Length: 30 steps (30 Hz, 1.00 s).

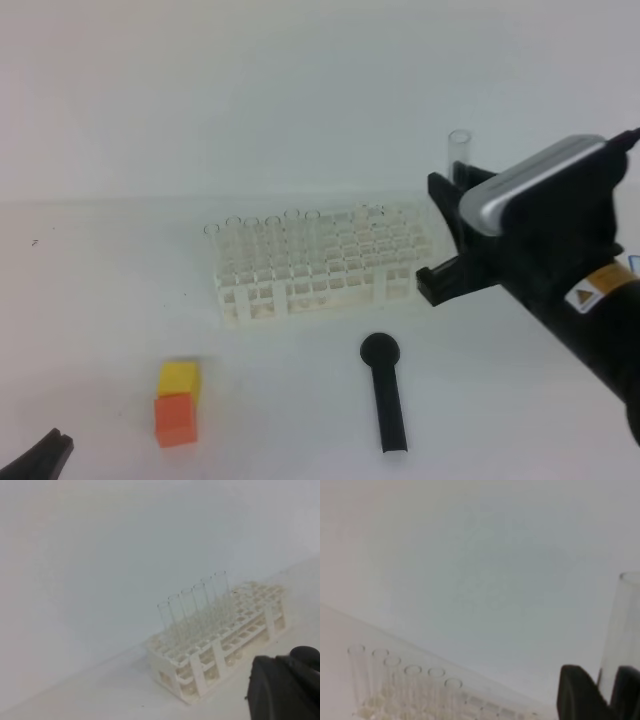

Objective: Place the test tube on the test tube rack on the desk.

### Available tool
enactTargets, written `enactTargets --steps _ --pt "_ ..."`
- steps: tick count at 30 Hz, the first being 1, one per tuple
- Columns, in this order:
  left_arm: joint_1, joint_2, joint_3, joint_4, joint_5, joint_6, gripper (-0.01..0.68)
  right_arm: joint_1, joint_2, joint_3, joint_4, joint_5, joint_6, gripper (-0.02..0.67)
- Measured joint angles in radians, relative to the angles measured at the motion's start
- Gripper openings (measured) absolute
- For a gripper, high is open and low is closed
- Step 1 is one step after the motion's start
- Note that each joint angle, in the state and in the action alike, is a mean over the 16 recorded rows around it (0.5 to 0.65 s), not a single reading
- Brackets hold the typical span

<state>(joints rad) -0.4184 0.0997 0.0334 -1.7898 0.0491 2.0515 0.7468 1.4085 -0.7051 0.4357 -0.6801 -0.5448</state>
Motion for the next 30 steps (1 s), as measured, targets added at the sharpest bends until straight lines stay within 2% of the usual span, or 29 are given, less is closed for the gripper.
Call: enactTargets --steps 16,30 --pt "0.000 0.000 0.000 0.000 0.001 0.002 -0.001 -0.001 0.423 -0.278 -0.091 -0.159 0.254 0.122" --pt "0.000 0.000 0.000 0.000 0.006 0.002 -0.001 -0.005 0.610 -0.389 -0.105 -0.234 0.337 0.122"
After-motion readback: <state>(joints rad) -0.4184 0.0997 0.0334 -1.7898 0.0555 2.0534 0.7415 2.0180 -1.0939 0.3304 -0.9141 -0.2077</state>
